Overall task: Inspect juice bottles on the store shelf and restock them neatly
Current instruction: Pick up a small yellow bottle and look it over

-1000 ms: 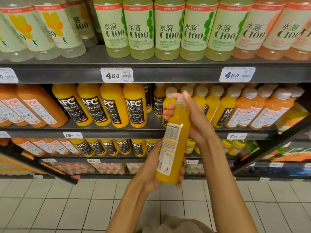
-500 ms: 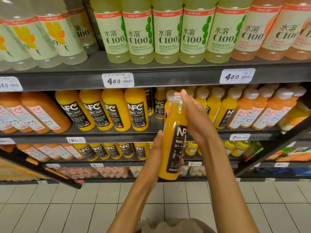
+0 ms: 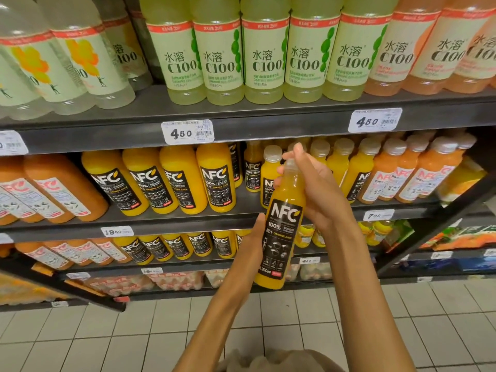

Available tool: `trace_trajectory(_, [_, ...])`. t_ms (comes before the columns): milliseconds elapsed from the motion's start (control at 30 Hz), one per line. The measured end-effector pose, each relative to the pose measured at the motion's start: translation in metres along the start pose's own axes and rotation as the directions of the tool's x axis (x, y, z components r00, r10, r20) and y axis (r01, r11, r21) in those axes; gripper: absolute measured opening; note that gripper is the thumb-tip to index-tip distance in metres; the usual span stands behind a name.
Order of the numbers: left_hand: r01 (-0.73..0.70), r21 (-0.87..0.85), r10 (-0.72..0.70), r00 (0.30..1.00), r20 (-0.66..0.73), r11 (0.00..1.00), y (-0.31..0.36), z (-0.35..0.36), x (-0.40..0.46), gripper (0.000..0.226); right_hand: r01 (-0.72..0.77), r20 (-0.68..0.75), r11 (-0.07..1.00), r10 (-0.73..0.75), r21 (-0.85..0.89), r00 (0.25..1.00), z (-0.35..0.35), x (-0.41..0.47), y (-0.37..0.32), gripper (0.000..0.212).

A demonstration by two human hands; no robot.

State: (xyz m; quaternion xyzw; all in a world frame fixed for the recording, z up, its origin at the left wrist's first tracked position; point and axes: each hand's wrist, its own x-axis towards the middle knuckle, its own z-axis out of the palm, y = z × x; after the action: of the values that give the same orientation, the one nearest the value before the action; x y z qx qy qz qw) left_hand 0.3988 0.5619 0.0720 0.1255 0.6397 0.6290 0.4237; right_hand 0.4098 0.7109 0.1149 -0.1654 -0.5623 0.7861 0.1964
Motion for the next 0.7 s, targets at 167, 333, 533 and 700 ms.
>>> trace_trajectory(167, [0.184,-0.312,-0.063,0.931,0.359,0.932,0.002,-0.008,-0.013,0.070,-0.169,0.066,0.946,0.156,0.278,0.985,0.004,0.002,0.009,0.028])
trace_trajectory(333, [0.267,-0.396,-0.038,0.866,0.499,0.879,0.009,-0.012,-0.022,0.067,-0.410,0.119,0.738,0.414,0.536,0.902,0.006,0.004,0.024,0.025])
trace_trajectory(533, [0.315,-0.413,-0.024,0.818,0.575,0.854,0.010,-0.014,-0.020,0.062,-0.530,0.180,0.621,0.537,0.577,0.824,0.006,0.002,0.039,0.035])
trace_trajectory(700, [0.328,-0.368,-0.070,0.822,0.566,0.870,0.005,-0.012,-0.016,0.062,-0.522,0.101,0.687,0.553,0.506,0.827,-0.005,0.000,0.047,0.040])
